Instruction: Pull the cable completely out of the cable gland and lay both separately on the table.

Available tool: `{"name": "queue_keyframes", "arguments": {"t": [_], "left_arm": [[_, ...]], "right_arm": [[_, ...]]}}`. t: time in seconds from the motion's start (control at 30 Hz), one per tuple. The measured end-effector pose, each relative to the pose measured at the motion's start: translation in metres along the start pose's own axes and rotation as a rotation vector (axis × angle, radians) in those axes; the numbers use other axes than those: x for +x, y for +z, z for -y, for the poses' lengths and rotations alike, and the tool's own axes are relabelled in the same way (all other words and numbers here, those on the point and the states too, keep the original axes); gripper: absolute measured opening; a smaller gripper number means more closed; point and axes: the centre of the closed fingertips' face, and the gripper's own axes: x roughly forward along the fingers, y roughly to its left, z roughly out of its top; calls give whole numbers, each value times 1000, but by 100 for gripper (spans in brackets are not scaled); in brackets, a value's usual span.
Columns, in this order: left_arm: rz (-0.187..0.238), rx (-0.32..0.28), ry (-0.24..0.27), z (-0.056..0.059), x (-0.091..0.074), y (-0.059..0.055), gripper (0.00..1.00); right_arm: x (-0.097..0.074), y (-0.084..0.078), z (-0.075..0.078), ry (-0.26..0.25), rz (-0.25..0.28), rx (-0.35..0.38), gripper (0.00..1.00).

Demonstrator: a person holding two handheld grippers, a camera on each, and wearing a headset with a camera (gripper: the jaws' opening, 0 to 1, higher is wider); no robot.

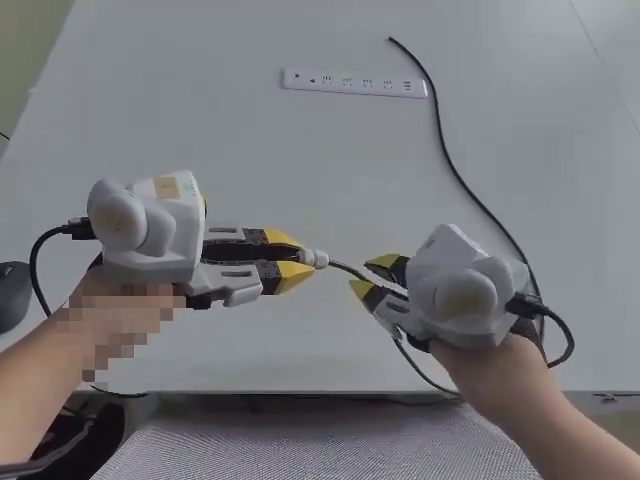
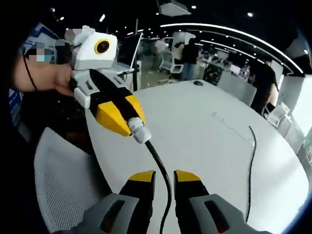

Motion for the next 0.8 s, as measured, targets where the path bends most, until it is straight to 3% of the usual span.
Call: {"name": "queue_keyframes", "arguments": {"t": [0.13,0.23,0.4,0.8], "left_arm": [[4,-2,-2,1,0,1,15],[4,-1,1,1,-1,1,15],[8,-7,1,1,-2,0,15],[10,-10,-6,2,1,-1,15]], "right_arm": [[4,19,-5,1,27,-76,10],[9,19,-6,-2,3,-163,9],[11,20,-13,18,7,-215,5],[11,16,-11,22,15,-208,0]]}}
